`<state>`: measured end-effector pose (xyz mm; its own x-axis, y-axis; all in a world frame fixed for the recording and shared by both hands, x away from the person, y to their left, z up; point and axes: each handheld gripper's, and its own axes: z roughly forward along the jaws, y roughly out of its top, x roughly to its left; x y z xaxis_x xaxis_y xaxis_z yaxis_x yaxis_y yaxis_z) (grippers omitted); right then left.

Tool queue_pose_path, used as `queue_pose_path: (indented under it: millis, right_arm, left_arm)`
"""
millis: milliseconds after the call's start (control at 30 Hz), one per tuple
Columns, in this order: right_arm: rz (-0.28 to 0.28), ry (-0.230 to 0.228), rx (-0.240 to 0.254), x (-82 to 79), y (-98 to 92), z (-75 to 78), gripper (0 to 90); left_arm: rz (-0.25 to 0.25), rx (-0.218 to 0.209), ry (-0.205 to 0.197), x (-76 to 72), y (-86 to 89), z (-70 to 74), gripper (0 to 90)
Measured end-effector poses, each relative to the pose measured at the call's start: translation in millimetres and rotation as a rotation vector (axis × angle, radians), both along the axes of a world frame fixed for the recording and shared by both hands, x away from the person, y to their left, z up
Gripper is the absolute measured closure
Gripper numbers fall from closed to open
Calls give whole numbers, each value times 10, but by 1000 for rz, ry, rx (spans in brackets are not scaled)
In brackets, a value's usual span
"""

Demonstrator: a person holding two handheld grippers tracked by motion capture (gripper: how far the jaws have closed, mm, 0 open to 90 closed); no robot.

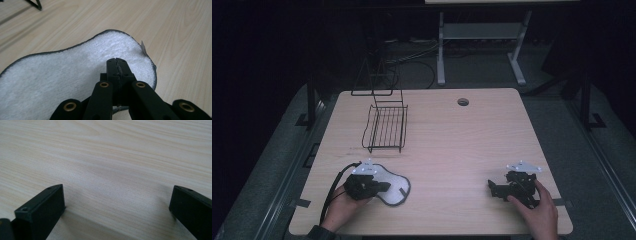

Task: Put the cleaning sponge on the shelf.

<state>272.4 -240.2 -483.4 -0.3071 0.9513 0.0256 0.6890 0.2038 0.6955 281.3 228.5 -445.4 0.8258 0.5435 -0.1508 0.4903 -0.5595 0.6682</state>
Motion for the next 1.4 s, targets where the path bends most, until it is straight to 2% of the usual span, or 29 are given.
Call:
queue_pose_path:
  millis: [400,533,667,967,1100,1400]
  right_arm:
    - [-1,0,1,0,1,0,0]
    - [-1,0,1,0,1,0,0]
    - [-1,0,1,0,1,0,0]
    - [-1,0,1,0,1,0,0]
    - [0,0,0,-1,0,0,0]
    - [0,-1,0,0,0,0,0]
  left_arm:
    - [-36,-18,3,60,-202,-26,898]
    - [-51,-20,-1,93,-315,-30,898]
    - [-78,-35,16,135,-447,-43,898]
    - [-117,-27,3,190,-710,-31,898]
    - [-103,-39,-14,217,-635,21,897]
    - [7,-36,-65,490,-231,83,898]
